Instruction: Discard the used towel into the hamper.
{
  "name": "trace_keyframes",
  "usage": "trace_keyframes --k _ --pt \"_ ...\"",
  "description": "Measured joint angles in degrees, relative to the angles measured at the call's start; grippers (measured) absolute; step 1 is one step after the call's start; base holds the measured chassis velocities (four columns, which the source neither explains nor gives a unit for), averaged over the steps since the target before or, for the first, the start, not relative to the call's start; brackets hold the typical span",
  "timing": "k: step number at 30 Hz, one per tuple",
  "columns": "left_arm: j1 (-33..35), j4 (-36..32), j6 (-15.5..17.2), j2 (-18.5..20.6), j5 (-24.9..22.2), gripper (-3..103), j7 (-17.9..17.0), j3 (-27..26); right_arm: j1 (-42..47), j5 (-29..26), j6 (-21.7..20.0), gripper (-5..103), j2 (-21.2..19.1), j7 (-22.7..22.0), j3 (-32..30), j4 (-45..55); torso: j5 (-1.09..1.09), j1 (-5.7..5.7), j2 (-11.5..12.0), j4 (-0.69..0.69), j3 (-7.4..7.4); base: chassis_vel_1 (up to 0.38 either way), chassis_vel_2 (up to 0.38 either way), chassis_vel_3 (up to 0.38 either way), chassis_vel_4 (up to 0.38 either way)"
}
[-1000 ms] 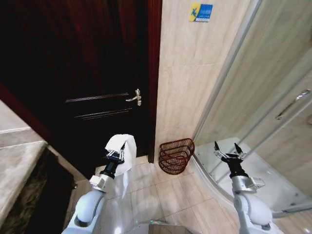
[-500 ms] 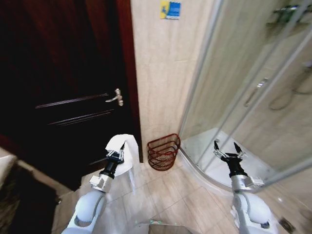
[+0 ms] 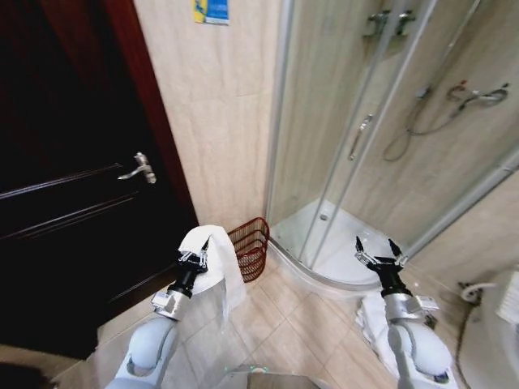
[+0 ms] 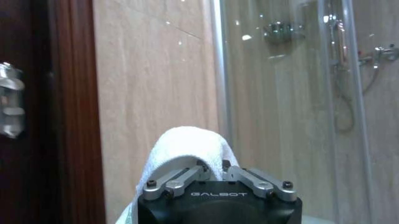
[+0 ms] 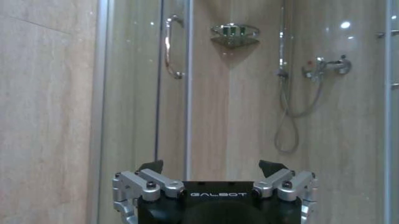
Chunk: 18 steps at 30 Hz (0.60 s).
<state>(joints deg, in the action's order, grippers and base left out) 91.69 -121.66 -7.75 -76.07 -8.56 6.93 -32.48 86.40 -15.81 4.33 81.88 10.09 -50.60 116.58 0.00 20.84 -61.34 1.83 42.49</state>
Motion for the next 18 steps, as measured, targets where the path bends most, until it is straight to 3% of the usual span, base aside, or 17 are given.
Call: trace_keyframes --k 18 --pt "-0.27 0.73 0.34 -1.20 -0.13 3 0.39 0.46 0.05 -0.14 -0.01 100 -0.55 0.49 0.18 -0.49 0.00 -2.02 4.37 0.01 -2.37 -0.020 -0.016 -0.021 -0.025"
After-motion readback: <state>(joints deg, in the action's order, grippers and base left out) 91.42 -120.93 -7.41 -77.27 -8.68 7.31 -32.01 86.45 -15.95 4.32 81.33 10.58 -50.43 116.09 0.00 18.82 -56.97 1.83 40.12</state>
